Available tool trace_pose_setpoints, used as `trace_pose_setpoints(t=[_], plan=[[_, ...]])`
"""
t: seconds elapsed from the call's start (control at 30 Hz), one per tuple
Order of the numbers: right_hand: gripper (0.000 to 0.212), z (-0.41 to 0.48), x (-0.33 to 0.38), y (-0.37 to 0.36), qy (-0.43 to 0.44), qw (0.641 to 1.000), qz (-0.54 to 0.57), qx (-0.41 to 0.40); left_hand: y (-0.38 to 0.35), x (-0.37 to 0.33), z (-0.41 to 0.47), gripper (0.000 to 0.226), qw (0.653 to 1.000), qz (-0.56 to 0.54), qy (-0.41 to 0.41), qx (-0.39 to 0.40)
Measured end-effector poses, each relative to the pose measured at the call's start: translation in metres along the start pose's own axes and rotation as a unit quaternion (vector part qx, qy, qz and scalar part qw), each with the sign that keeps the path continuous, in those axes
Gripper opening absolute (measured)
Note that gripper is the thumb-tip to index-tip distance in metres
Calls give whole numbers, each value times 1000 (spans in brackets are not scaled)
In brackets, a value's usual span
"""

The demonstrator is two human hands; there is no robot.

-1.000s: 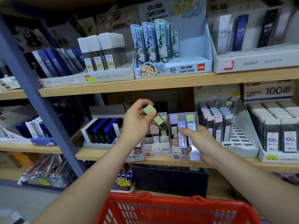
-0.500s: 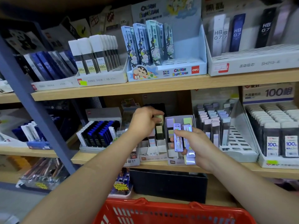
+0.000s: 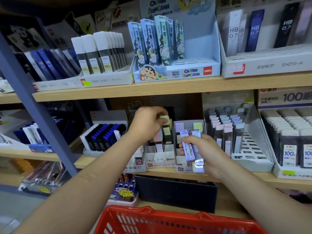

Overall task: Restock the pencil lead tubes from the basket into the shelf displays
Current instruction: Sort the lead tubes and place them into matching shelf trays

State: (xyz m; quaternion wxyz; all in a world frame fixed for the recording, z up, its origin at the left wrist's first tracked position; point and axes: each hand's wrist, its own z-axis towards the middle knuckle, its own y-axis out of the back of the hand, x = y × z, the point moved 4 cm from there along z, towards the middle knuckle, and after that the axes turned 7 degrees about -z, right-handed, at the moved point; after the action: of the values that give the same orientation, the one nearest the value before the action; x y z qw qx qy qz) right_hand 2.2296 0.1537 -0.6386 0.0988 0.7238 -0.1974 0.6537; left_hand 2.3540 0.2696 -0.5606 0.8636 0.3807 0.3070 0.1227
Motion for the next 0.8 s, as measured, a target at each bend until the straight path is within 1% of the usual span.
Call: trace_pose_setpoints(t=[0.13,0.33,0.47,0.57,0.63,0.7,0.8], plan=[[10,2,-2,-2,-8,1000,6,2,-8,-1,-8,22,998,26,-44,26],[7,5,-4,-4,-14,1000,6,3,-9,7,3,19,996,-70,47,22],[12,8,-6,-3,-16,1000,13,1,-22,7,2,20,997,-16,36,66],[12,7,-7,-4,-15,1000,3,5,-27,7,4,20,997,19,26,68],[13,7,-7,-5,-11,1000,3,5,-27,6,6,22,996,36,41,76],[13,7,-8,-5,-15,1000,11,1,-28,5,8,26,994,43,47,89],[18,4,-6,-7,-22,1000,9,11,-25,5,8,24,993,31,59,98]])
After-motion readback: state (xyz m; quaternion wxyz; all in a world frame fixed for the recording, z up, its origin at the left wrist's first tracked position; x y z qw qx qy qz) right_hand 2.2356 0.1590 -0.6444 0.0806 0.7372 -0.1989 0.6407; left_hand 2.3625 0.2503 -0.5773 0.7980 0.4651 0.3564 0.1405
